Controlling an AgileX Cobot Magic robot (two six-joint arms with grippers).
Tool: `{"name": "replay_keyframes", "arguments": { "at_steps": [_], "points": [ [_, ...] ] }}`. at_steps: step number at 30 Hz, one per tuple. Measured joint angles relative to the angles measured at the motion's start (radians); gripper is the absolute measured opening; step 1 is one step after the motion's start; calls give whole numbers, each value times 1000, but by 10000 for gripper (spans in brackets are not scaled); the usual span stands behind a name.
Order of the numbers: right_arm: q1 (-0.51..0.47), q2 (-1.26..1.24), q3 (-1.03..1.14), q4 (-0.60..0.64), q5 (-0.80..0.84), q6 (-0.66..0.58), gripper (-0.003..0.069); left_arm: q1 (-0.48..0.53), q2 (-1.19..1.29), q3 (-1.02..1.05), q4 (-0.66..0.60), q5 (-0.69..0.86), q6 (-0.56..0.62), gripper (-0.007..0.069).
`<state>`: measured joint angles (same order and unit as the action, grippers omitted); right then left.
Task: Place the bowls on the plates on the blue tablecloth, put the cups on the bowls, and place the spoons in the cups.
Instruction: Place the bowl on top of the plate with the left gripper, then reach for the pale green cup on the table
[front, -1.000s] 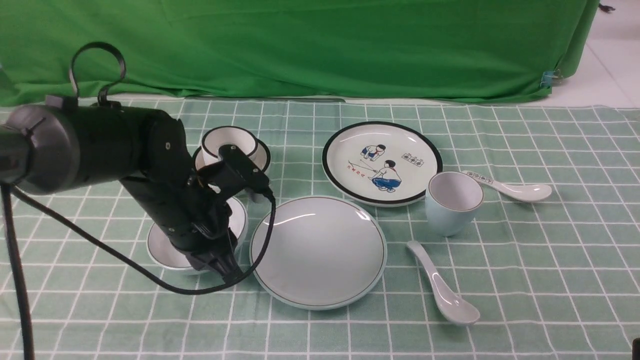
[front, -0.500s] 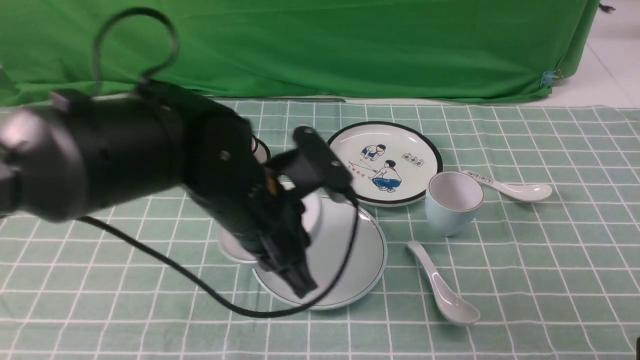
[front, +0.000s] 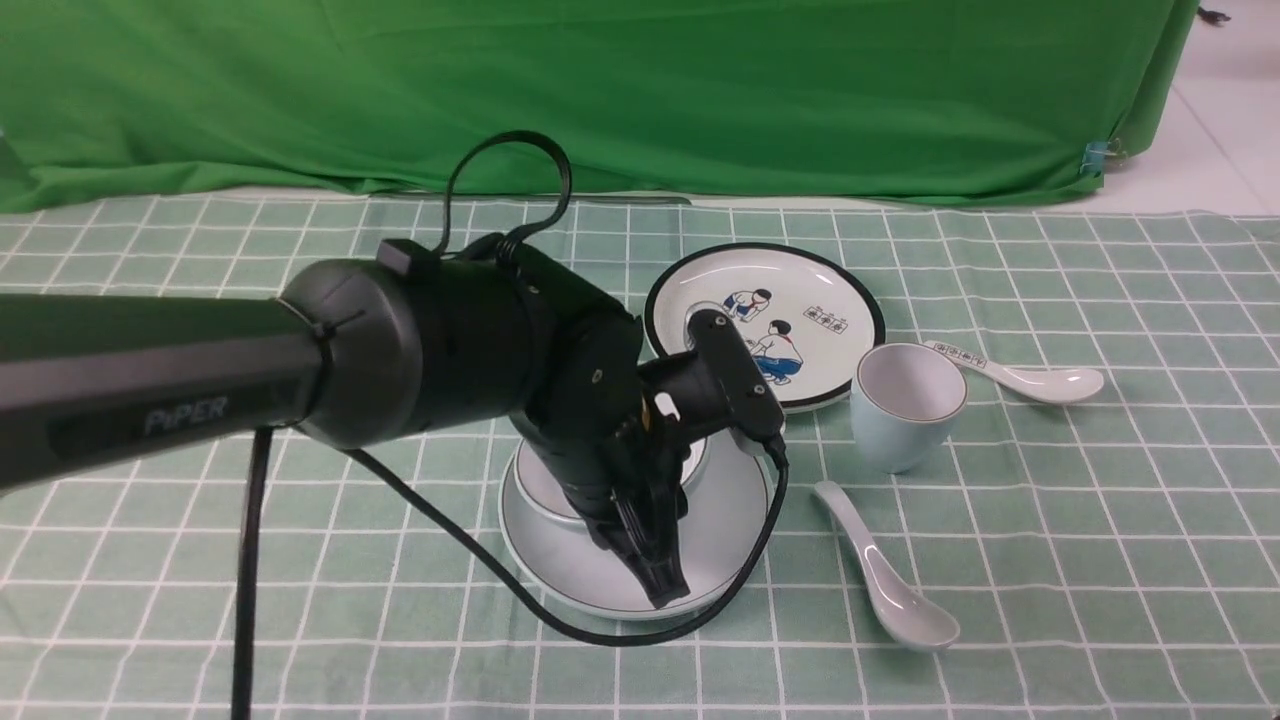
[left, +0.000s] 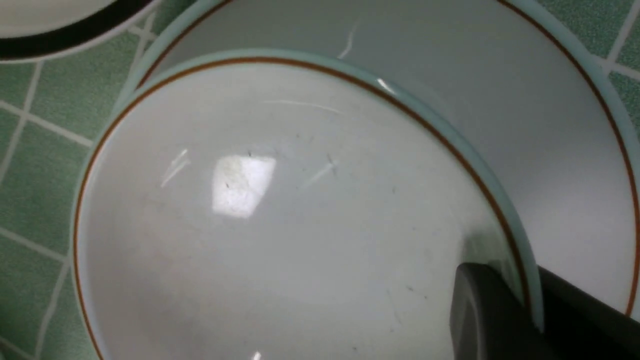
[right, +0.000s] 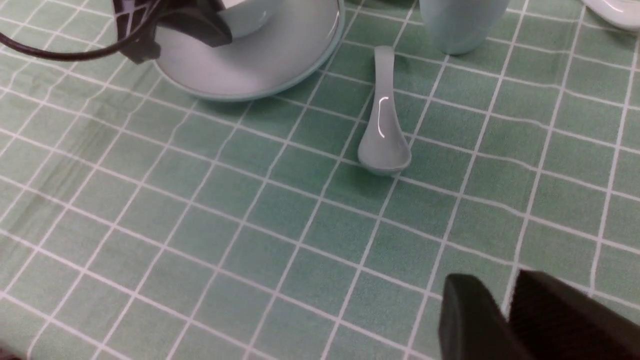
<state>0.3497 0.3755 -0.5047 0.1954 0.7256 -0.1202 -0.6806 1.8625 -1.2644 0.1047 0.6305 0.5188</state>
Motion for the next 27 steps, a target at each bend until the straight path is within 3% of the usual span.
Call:
{"name": "replay_keyframes", "arguments": {
  "at_steps": [5, 10, 15, 18, 22, 27],
  "points": [
    [0, 0, 0, -1, 9, 14, 229, 0, 1, -2, -27, -5, 32, 122],
    [0, 28, -12, -1, 30, 32, 356, 0, 1, -14, -112, 9, 34, 311],
    [0, 203, -117, -1, 58, -11, 367, -9, -66, -84, -180, 150, -43, 451],
    [0, 411, -222, 0, 61, -74, 367, -33, -215, -106, -190, 169, -143, 381],
    [3, 700, -393, 0, 61, -146, 367, -54, -498, -61, -221, 118, -186, 111],
    [39, 937, -545, -1, 67, -173, 367, -55, -719, 79, -242, 51, -200, 15]
  ]
}}
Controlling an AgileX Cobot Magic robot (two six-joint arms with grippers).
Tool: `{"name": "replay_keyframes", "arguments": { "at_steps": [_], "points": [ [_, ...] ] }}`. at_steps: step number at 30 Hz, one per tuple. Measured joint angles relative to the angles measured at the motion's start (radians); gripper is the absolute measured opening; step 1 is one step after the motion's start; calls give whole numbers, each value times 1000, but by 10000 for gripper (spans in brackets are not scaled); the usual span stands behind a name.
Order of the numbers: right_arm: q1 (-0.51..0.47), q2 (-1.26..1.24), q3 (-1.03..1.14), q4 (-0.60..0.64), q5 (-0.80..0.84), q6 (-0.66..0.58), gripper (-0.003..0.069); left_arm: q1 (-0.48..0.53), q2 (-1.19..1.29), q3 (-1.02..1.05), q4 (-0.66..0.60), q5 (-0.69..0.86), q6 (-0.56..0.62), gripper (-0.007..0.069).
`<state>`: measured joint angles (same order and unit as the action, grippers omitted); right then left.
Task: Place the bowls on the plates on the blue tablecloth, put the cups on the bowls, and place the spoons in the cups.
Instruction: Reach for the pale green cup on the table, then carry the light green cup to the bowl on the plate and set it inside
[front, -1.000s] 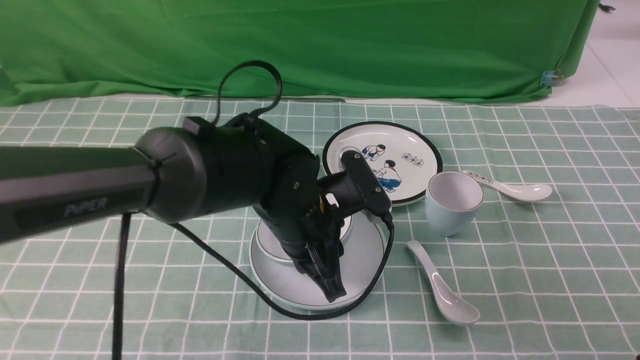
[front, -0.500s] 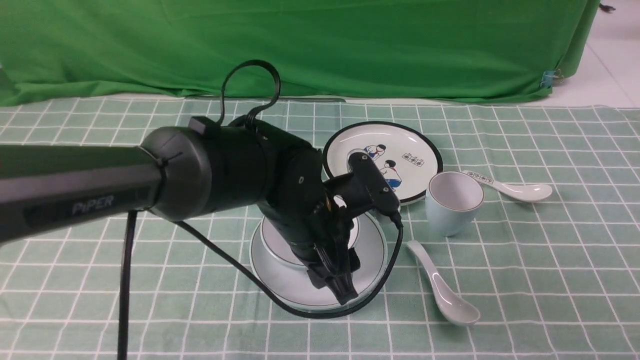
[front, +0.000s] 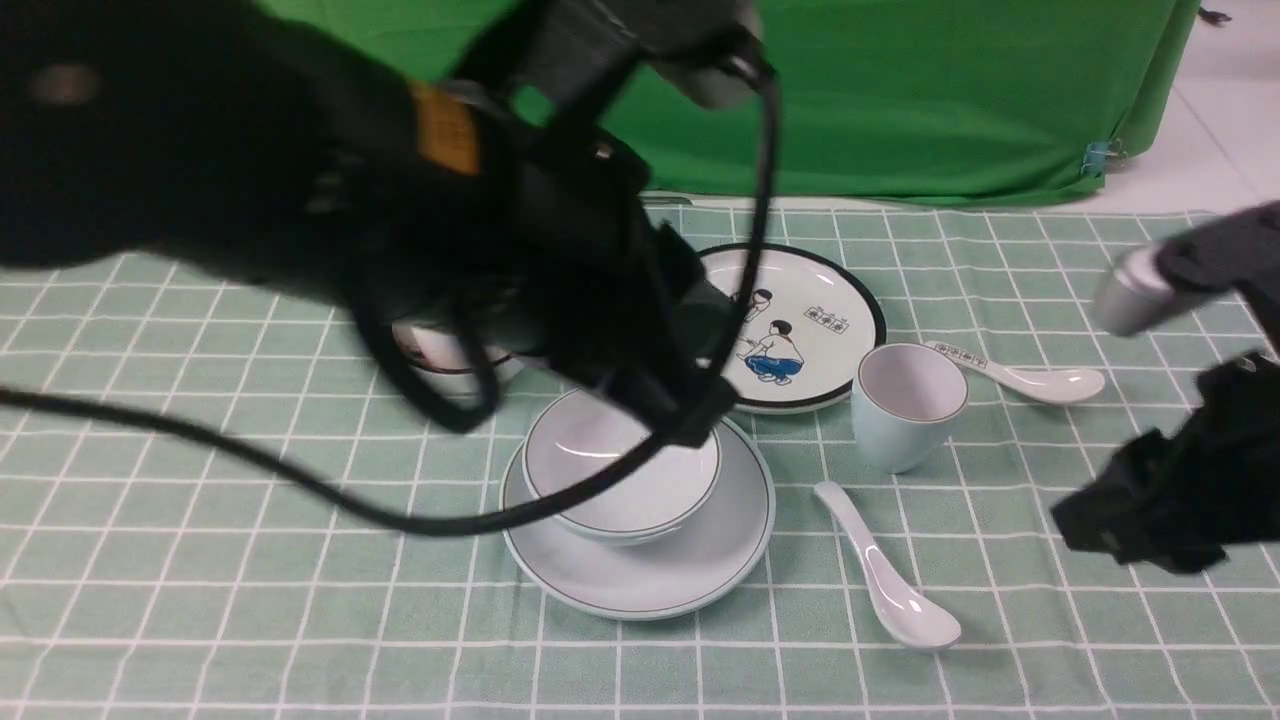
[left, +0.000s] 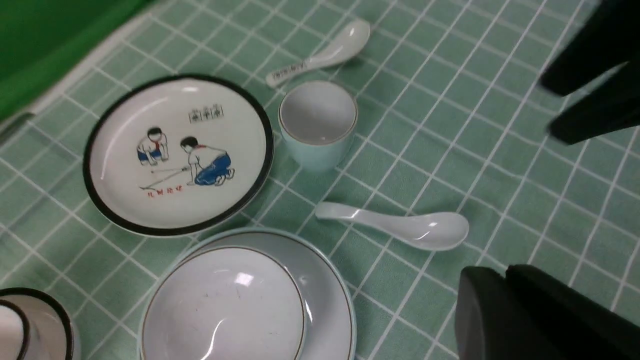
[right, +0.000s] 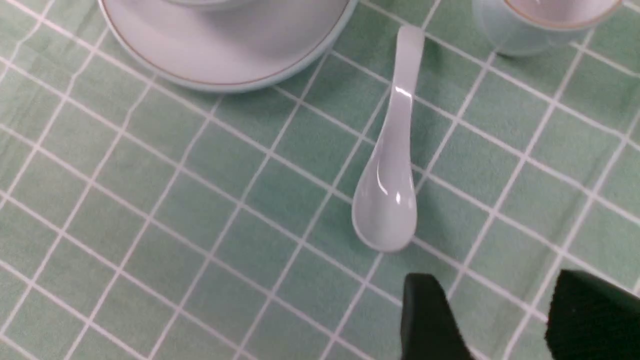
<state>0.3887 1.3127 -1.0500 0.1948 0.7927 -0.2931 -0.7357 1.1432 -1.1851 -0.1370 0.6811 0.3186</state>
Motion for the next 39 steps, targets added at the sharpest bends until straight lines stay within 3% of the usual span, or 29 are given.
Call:
{"name": "replay_keyframes", "arguments": {
  "at_steps": [14, 22, 25, 27, 28, 29, 30, 37, 39],
  "points": [
    [49, 540, -448, -99, 37, -16, 367, 0, -583, 560, -22, -289, -33, 8],
    [36, 758, -614, -166, 127, 24, 365, 0, -733, 624, -23, -301, -33, 8],
    [34, 790, -623, -166, 142, 25, 309, 0, -738, 624, -23, -289, -36, 10],
    [34, 790, -625, -165, 151, 25, 207, 0, -738, 625, -23, -274, -36, 10],
    [34, 790, -626, -165, 151, 25, 195, 0, -738, 625, -23, -273, -36, 10],
    [34, 785, -632, -165, 159, 25, 107, 0, -738, 625, -23, -263, -36, 10],
    [34, 777, -637, -165, 171, 25, 89, 0, -738, 625, -23, -256, -36, 10],
    [80, 677, -710, -119, 272, 40, 90, 0, -738, 625, -13, -235, -35, 10],
    [161, 622, -745, -54, 284, 35, 90, 0, -738, 625, 11, -235, -35, 10]
  ]
}}
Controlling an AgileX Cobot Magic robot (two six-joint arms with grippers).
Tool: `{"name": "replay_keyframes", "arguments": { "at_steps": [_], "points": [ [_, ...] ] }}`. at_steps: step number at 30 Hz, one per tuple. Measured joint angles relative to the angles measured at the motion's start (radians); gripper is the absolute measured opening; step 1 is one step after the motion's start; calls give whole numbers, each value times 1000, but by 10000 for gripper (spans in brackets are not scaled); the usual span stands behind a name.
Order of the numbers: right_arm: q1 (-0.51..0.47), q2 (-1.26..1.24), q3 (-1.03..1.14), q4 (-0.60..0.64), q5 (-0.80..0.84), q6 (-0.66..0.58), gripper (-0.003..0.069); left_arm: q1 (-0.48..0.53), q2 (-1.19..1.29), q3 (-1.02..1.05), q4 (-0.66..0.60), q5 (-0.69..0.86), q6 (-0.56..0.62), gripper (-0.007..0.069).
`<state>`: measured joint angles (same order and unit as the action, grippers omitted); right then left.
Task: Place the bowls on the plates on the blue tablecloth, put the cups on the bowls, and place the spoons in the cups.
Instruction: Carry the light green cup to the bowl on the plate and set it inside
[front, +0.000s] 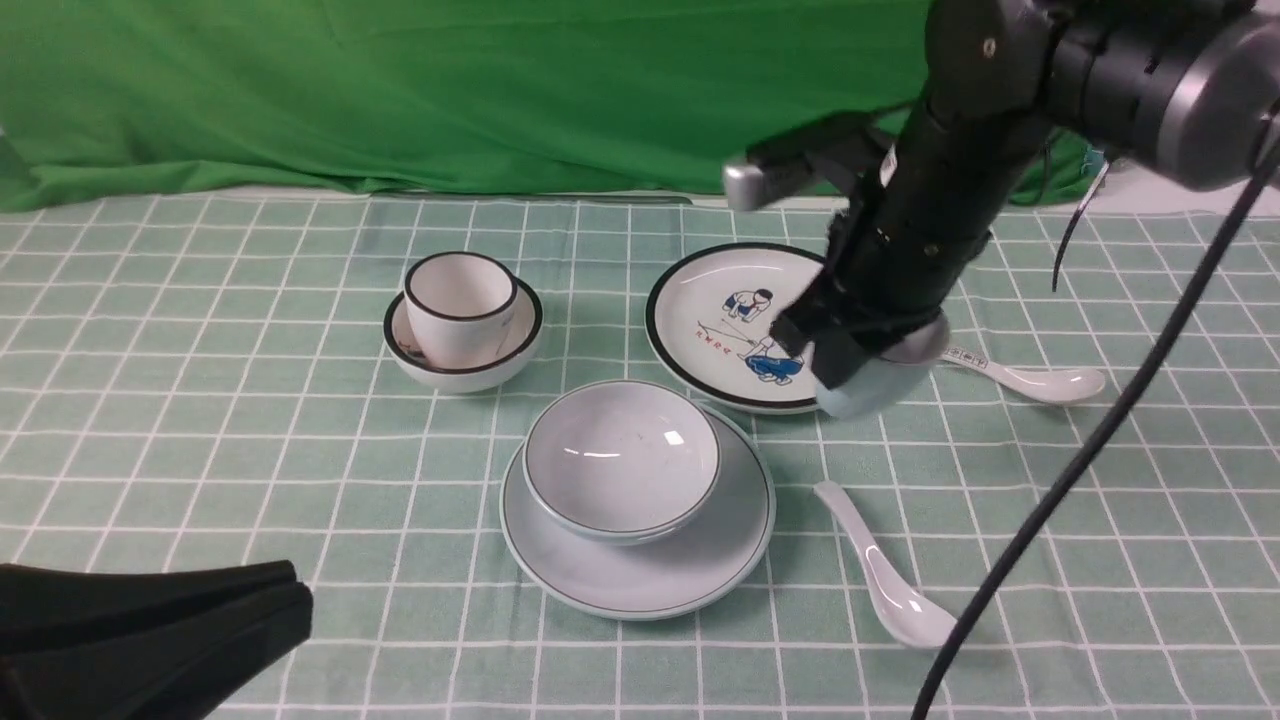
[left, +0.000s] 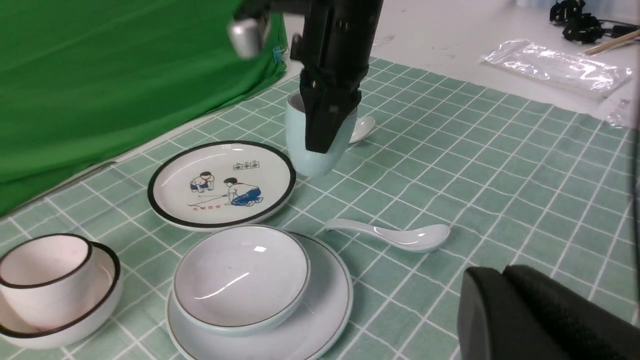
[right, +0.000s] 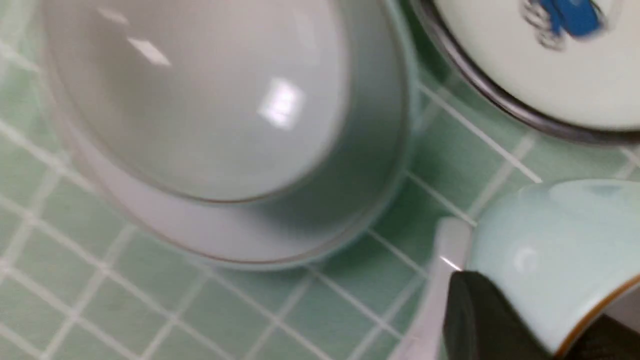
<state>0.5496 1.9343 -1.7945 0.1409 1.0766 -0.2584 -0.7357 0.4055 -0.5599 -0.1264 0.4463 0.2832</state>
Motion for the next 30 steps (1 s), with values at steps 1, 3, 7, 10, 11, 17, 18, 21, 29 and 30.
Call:
{"name": "replay_keyframes", "arguments": {
  "at_steps": [1, 3, 7, 10, 11, 17, 18, 21, 29, 30],
  "points": [
    [21, -6, -8, 9, -1, -1, 90, 0, 0, 0, 5, -2, 0, 10],
    [85, -11, -18, 34, -24, -3, 90, 0, 0, 0, 17, -5, 0, 10],
    [161, 34, -18, 44, -115, -3, 90, 0, 0, 0, 22, -7, 0, 10],
    [184, 94, -18, 44, -177, -2, 90, 0, 0, 0, 24, -7, 1, 10],
    [186, 105, -18, 44, -186, -2, 90, 0, 0, 0, 24, -7, 1, 10],
    [187, 181, -17, 31, -212, -2, 90, 0, 0, 0, 24, -7, 2, 10],
    [187, 192, -16, 28, -214, -2, 93, 0, 0, 0, 24, -7, 2, 10],
    [187, 207, -16, 24, -219, -2, 130, 0, 0, 0, 24, -7, 2, 10],
    [187, 213, -21, 24, -218, -1, 365, -1, 0, 0, 24, -7, 2, 10],
    [187, 212, -29, 23, -212, 4, 394, -1, 0, 0, 24, -7, 2, 10]
  ]
}}
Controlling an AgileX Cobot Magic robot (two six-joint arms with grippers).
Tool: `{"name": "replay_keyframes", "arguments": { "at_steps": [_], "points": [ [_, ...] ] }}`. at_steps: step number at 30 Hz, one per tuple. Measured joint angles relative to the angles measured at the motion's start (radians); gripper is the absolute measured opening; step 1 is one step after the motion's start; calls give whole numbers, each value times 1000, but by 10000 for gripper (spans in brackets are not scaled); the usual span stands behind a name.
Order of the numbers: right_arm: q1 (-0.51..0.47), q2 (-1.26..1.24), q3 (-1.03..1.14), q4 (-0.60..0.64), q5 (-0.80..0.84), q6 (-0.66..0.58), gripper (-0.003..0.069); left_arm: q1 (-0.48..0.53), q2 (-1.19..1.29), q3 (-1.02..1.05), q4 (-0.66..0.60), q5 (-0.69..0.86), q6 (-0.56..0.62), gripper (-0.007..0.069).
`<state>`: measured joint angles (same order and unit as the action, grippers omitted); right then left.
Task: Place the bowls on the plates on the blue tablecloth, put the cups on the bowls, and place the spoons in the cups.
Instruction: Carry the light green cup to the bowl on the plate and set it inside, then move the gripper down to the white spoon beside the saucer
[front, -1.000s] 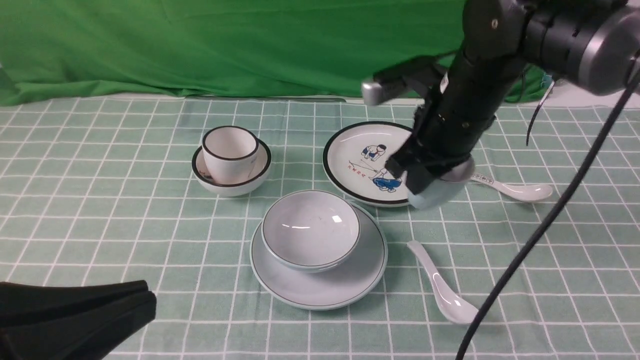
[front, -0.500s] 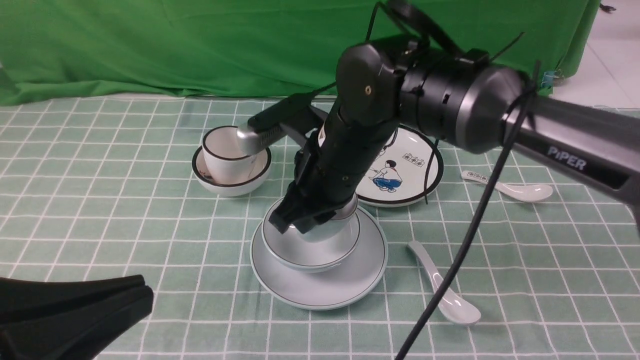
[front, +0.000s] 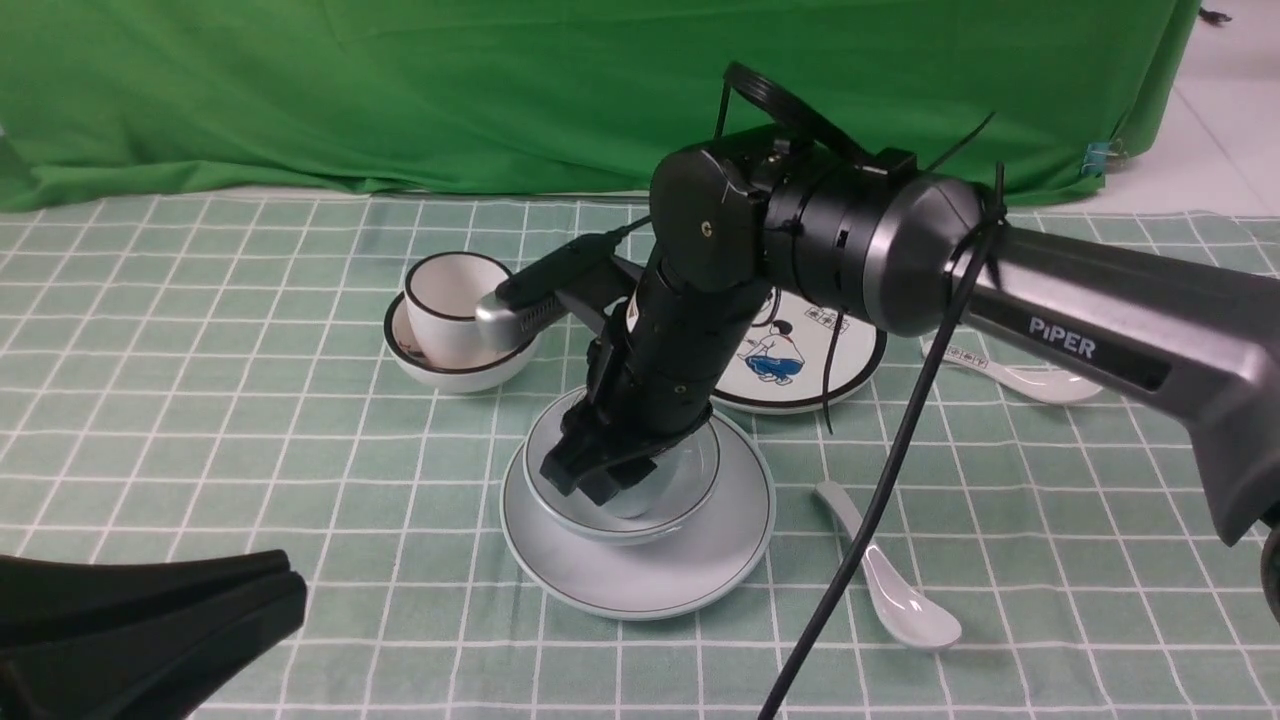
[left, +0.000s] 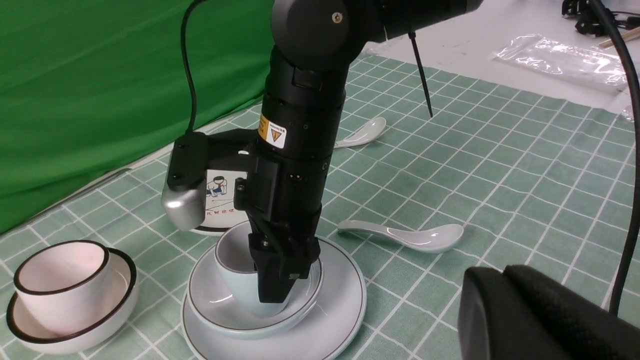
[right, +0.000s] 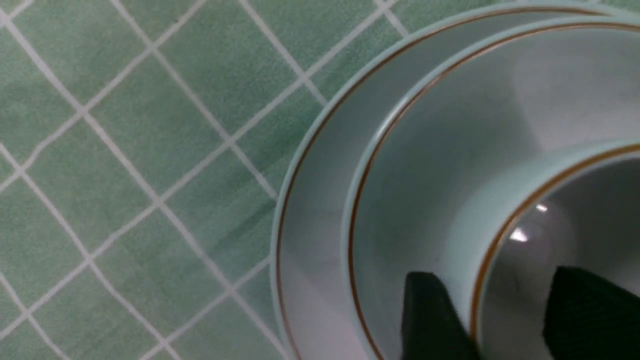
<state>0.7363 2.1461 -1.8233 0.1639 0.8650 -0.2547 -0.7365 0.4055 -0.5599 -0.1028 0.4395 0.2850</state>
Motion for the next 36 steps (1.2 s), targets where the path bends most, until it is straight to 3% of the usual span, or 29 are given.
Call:
{"name": "replay_keyframes", "arguments": {
  "at_steps": [6, 9, 11, 13, 18, 21, 25, 36],
  "points": [
    [1, -62, -99, -25, 139, 21, 469, 0, 0, 0, 0, 0, 0, 10],
    [1, -135, -144, -101, 264, 32, 439, 0, 0, 0, 0, 0, 0, 10],
    [1, -176, -136, -152, 263, 45, 412, 0, 0, 0, -1, -1, 0, 10],
    [-16, -247, -76, -220, 263, 73, 365, 0, 0, 0, -1, -1, 0, 10],
    [-94, -318, 123, -242, 261, 121, 350, 0, 0, 0, -1, -1, -1, 11],
    [-166, -324, 307, -215, 217, 137, 349, 0, 0, 0, -1, -1, -1, 11],
    [-255, -298, 486, -76, -5, 89, 349, 0, 0, 0, -1, -1, -1, 11],
    [-283, -179, 503, 0, -229, 77, 363, 0, 0, 0, -1, -1, -1, 11]
  ]
}}
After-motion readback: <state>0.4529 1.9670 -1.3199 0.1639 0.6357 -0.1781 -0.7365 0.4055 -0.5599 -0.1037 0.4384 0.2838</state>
